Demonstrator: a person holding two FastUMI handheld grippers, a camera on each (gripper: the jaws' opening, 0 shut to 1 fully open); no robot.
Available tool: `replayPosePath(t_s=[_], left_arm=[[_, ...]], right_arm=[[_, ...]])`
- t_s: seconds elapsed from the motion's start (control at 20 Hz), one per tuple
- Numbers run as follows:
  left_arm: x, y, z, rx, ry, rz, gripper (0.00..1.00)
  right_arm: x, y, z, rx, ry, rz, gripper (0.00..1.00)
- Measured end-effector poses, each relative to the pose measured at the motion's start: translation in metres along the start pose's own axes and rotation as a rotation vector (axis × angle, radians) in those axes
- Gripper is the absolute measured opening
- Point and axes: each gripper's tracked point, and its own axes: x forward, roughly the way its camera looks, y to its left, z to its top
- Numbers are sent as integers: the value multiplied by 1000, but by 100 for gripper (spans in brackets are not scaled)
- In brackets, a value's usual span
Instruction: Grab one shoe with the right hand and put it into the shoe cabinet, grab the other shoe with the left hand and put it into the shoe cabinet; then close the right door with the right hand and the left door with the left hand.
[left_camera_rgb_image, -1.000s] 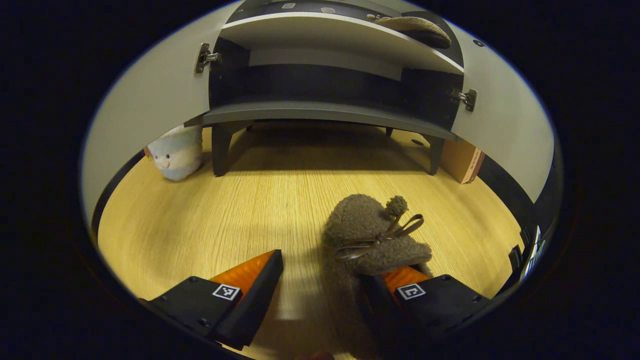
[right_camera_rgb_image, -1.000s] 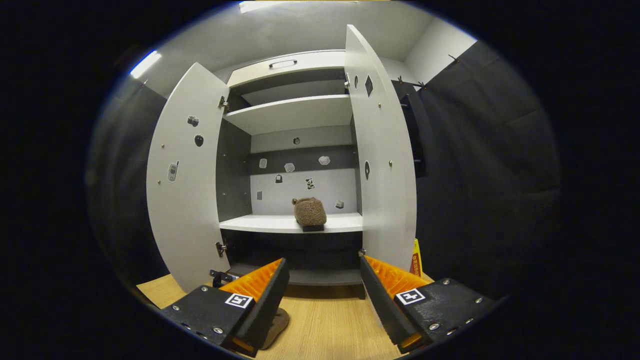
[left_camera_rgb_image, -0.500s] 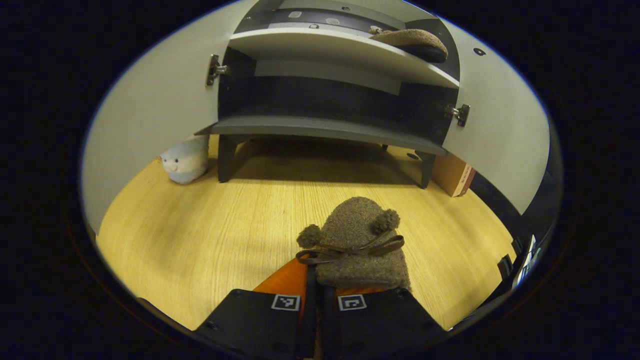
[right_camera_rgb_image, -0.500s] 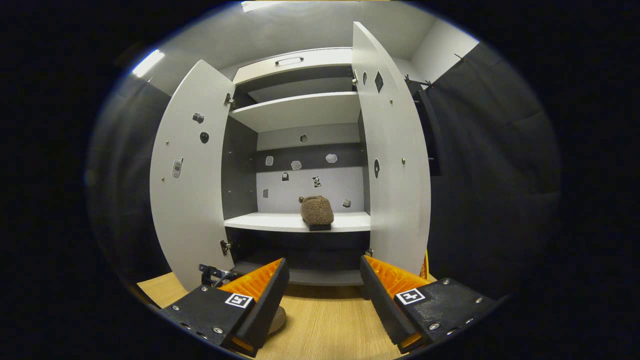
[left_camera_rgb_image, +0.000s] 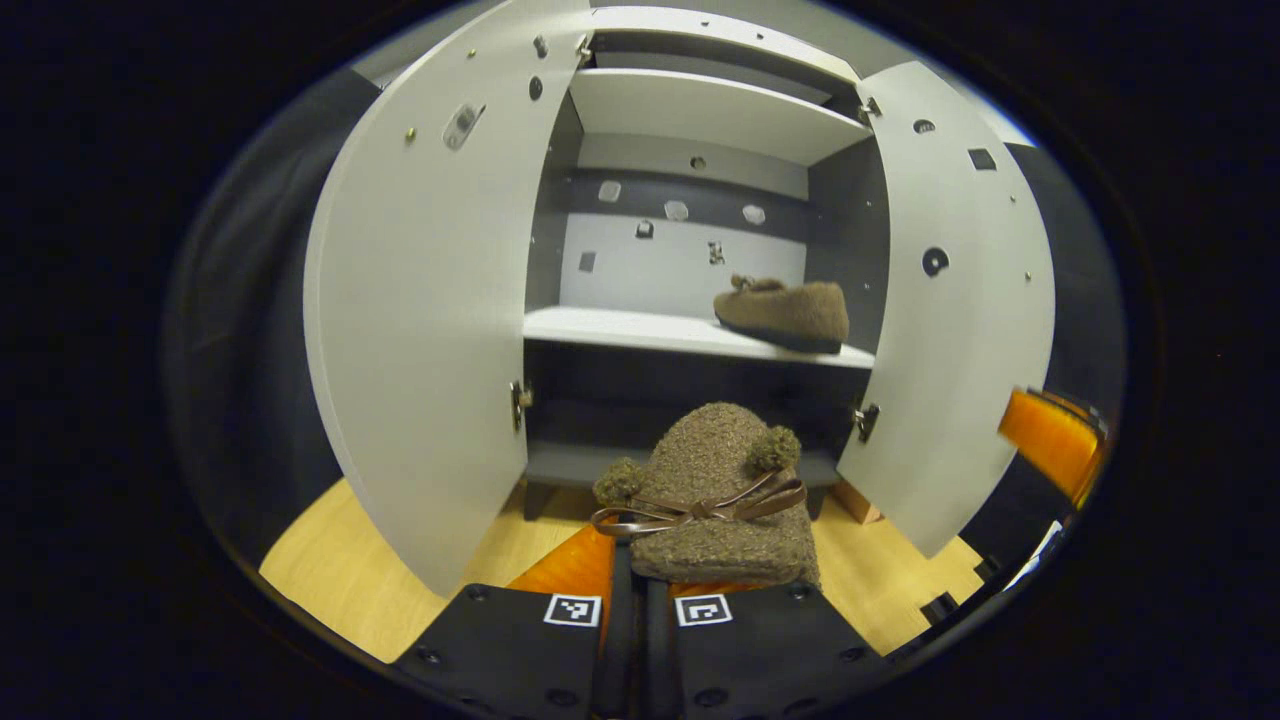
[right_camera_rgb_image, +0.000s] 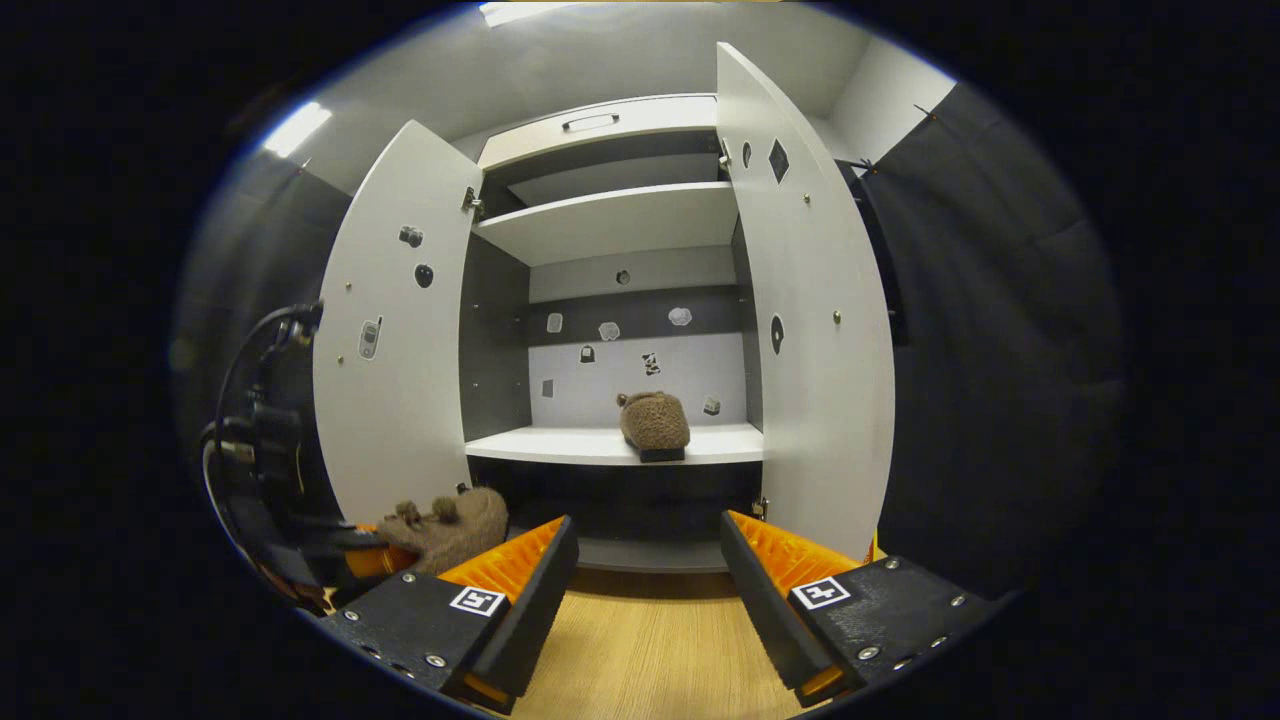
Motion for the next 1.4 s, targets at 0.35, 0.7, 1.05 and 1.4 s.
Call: replayPosePath(t_s=[0.35,0.7,1.05,1.4], left_arm=[[105,-4,165,-63,-139,-15,13],[229,1,186,-34,0,34,13],[317,0,135,19,207,82,14],[334,8,110,1,276,106,22]], right_arm=[[-14,-15,10,4,-26,-47,89],[-27,-51,13,6,-22,-138,89],[-31,-68,19,-8,-18,-175,89],[-26,-74,10,14,2,-186,89]])
